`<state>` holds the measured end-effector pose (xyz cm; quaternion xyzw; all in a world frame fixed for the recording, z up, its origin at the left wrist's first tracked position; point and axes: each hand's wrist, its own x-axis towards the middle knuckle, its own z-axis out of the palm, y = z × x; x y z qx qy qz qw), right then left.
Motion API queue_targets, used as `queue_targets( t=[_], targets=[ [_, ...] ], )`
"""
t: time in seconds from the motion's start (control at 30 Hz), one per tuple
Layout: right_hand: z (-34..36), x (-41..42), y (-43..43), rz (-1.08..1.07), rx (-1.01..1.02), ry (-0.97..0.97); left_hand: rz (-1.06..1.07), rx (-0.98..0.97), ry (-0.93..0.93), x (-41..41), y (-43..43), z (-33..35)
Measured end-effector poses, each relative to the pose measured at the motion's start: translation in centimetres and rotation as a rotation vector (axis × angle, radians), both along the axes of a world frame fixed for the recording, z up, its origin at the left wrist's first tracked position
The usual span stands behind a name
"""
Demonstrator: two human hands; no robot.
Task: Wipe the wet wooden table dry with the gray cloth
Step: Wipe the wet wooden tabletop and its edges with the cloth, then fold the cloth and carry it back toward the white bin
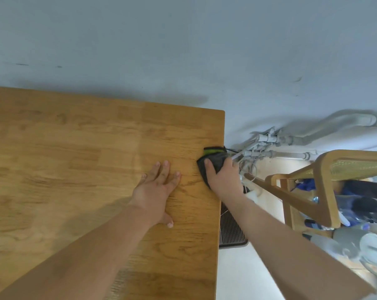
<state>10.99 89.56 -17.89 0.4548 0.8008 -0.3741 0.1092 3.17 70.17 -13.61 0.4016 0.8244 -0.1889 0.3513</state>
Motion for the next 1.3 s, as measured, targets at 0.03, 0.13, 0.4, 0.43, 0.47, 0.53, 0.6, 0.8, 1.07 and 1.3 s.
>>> queue_targets(
  t=[0.03,0.13,0.4,0.43,0.47,0.53,0.6,0.8,1.07,1.3],
  targets=[
    [0.1,-1.8,1.4,0.003,-0.009,0.02,0.002,0.003,-0.003,-0.1,0.0,0.0],
    [0.3,-7.4,5.3,-0.045,-0.052,0.069,0.027,0.025,-0.039,0.1,-0.6,0.0],
    [-0.9,-10.0,6.9,-0.108,-0.055,0.111,0.041,0.058,-0.032,0.0,-1.1,-0.2],
    [-1.0,-9.0,6.4,-0.121,-0.083,0.122,0.027,0.049,-0.025,0.2,-1.2,-0.1],
    [-0.9,-7.8,5.7,-0.134,-0.108,0.135,0.008,0.04,-0.015,0.4,-1.2,0.0],
    [-0.6,-4.6,3.6,-0.144,-0.128,0.154,-0.004,0.049,-0.011,0.2,-1.1,0.2],
    [-0.3,-0.8,0.7,-0.145,-0.115,0.136,0.032,0.094,-0.033,0.0,-1.1,0.3],
    [0.5,9.5,-9.2,-0.142,0.077,-0.111,0.057,0.17,-0.075,0.6,-2.0,0.4],
    [2.1,13.3,-23.5,0.101,0.39,-0.305,-0.076,0.392,-0.176,4.0,-11.2,4.1],
    [2.5,0.9,-24.5,0.279,0.336,-0.208,0.104,0.365,-0.226,0.2,-22.0,6.4]
  ],
)
